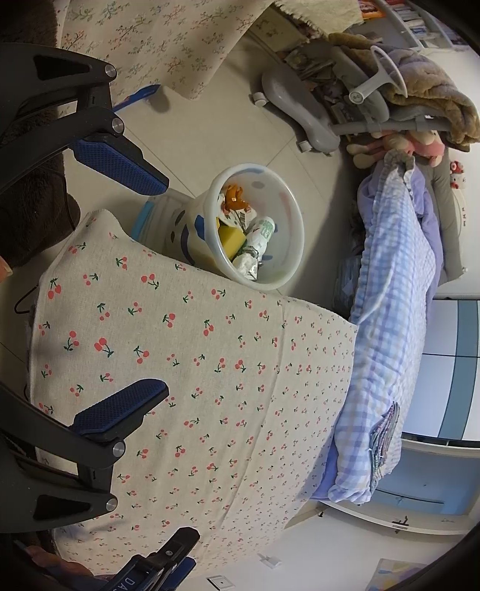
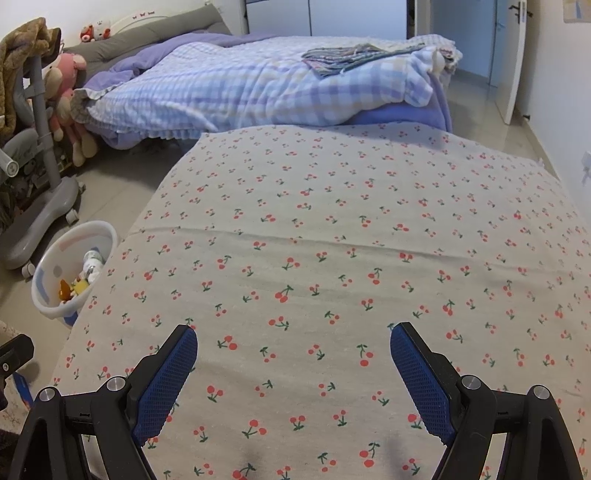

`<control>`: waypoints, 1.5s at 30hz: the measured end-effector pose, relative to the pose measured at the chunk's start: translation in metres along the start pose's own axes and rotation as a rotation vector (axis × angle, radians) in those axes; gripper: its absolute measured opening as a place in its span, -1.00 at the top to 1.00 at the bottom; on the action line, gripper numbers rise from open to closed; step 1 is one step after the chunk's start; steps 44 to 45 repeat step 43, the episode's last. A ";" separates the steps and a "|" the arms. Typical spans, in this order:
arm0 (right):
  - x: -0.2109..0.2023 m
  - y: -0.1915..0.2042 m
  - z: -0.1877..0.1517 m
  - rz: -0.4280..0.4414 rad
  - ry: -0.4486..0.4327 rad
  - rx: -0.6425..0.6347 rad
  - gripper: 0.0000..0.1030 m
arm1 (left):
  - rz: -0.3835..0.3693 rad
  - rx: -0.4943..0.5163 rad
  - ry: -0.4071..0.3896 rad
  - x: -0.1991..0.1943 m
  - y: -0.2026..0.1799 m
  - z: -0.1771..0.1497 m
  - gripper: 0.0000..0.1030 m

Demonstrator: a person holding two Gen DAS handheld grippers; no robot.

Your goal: Collect trash

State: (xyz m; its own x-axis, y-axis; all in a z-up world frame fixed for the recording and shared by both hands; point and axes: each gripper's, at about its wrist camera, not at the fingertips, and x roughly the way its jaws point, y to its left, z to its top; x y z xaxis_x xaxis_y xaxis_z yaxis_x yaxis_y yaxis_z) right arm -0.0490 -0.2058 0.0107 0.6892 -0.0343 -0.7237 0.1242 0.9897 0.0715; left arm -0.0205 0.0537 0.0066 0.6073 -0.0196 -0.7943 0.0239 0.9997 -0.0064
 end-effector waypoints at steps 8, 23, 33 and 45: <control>0.000 -0.001 0.001 0.000 -0.001 0.002 -0.72 | -0.001 0.000 -0.001 0.000 0.000 0.000 -0.96; 0.000 -0.003 0.000 0.000 -0.001 0.004 -0.73 | -0.002 -0.005 -0.009 -0.002 0.001 0.000 -0.96; 0.000 -0.003 0.001 0.000 -0.001 0.005 -0.72 | -0.003 -0.004 -0.009 -0.002 0.001 0.000 -0.96; 0.001 -0.006 0.003 0.001 0.003 0.010 -0.72 | -0.031 -0.014 0.010 0.000 0.001 0.003 -0.96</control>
